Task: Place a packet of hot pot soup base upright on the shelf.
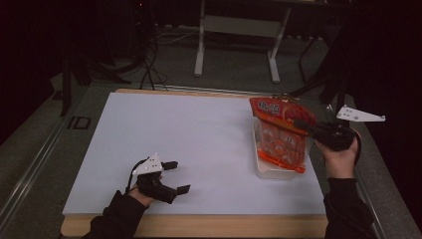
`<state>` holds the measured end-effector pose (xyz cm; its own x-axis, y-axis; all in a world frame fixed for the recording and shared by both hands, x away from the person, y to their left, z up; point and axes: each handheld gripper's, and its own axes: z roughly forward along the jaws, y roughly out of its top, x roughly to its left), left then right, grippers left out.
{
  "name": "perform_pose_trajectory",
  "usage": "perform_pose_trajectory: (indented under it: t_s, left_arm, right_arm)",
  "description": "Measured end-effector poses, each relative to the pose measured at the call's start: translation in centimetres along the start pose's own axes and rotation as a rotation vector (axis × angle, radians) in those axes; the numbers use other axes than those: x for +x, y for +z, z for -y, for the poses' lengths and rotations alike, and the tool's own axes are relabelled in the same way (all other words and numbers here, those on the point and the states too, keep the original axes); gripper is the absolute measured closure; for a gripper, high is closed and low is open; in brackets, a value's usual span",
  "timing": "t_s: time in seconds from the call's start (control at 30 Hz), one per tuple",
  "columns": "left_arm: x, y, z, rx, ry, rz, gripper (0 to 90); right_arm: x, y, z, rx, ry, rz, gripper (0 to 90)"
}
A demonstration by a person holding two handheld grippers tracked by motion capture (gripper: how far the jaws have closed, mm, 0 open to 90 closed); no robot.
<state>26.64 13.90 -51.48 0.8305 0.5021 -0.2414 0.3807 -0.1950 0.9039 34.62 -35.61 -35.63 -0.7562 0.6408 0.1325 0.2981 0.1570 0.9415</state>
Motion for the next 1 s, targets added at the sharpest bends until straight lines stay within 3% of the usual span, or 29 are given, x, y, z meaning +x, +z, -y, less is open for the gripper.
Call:
perform_pose_trajectory:
  t_s: [0.33, 0.6, 0.7, 0.87, 1.0]
  left_arm:
    - [0.1, 0.1, 0.2, 0.008, -0.006, -0.002, 2.8]
    - [0.2, 0.2, 0.4, 0.013, -0.016, -0.002, 2.8]
    - [0.4, 0.2, 0.6, 0.016, -0.020, -0.005, 2.8]
    - [0.3, 0.2, 0.5, 0.016, -0.022, -0.003, 2.8]
    - [0.3, 0.2, 0.5, 0.015, -0.024, 0.001, 2.8]
  right_arm:
    - [-1.3, 0.3, 3.0, -0.001, 0.086, -0.002, 90.0]
    - [-2.3, -0.7, 5.3, -0.004, 0.131, 0.034, 90.0]
    - [-2.5, -0.6, 6.6, -0.011, 0.166, -0.002, 90.0]
    - [-2.5, -0.6, 6.7, -0.019, 0.171, 0.000, 89.9]
    - [-2.2, -0.7, 5.9, -0.006, 0.139, 0.029, 89.4]
